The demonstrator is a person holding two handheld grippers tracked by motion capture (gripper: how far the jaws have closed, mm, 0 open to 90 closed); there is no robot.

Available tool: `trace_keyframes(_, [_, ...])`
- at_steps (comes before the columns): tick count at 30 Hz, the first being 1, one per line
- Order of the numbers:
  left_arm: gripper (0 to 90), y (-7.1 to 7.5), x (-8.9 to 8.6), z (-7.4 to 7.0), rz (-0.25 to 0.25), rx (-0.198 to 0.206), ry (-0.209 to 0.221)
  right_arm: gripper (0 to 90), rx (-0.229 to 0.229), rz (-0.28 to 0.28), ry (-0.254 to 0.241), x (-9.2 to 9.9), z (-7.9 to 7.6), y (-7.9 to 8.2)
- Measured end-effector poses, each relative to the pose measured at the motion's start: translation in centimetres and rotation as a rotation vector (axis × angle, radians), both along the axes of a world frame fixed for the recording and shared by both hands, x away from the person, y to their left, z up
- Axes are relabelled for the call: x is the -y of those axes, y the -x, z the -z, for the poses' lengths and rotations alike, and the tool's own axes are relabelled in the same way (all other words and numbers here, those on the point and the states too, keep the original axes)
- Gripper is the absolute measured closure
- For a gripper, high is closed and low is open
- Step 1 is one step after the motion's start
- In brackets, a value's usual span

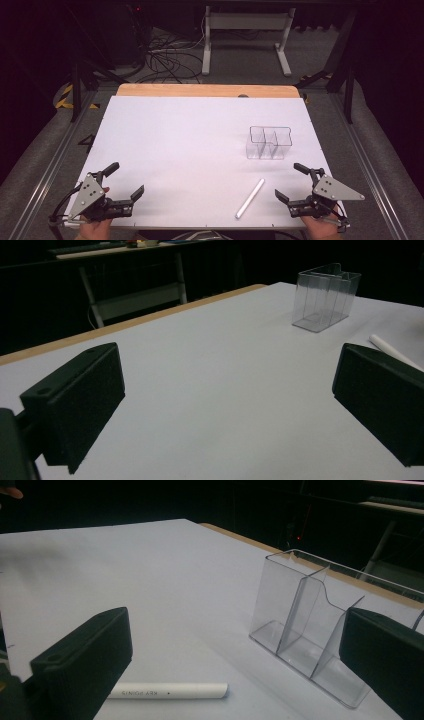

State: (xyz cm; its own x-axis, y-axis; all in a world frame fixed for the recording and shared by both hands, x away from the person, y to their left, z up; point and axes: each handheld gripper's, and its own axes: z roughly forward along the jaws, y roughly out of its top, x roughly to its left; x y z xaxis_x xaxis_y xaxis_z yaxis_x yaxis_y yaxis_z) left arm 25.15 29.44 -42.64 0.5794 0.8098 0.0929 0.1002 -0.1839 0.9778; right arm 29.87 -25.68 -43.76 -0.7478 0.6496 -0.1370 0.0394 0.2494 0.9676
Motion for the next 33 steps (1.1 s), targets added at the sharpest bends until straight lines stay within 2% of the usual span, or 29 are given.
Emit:
trace_keyframes(6, [1.2, -0.1, 0.1, 0.0, 0.018, -0.018, -0.011, 1.8, -0.017, 0.028, 0.009, -0.2, 0.2, 0.0])
trace_keyframes(15, [1.7, 0.0, 0.1, 0.0, 0.016, -0.023, -0.024, 3.1, -0.032, 0.007, 0.023, -0.3, -0.4, 0.2])
trace_keyframes(22, [1.7, 0.1, 0.0, -0.1, 0.011, -0.022, -0.012, 3.9, -0.039, -0.005, 0.038, -0.4, -0.7, -0.2])
trace_keyframes(26, [1.8, 0.1, 0.1, 0.0, 0.012, -0.022, -0.018, 3.7, -0.022, 0.002, 0.035, -0.3, -1.0, -0.1])
trace_keyframes(33, [1.8, 0.1, 0.1, -0.1, 0.012, -0.022, -0.016, 2.3, -0.043, -0.013, 0.022, -0.2, -1.9, -1.0])
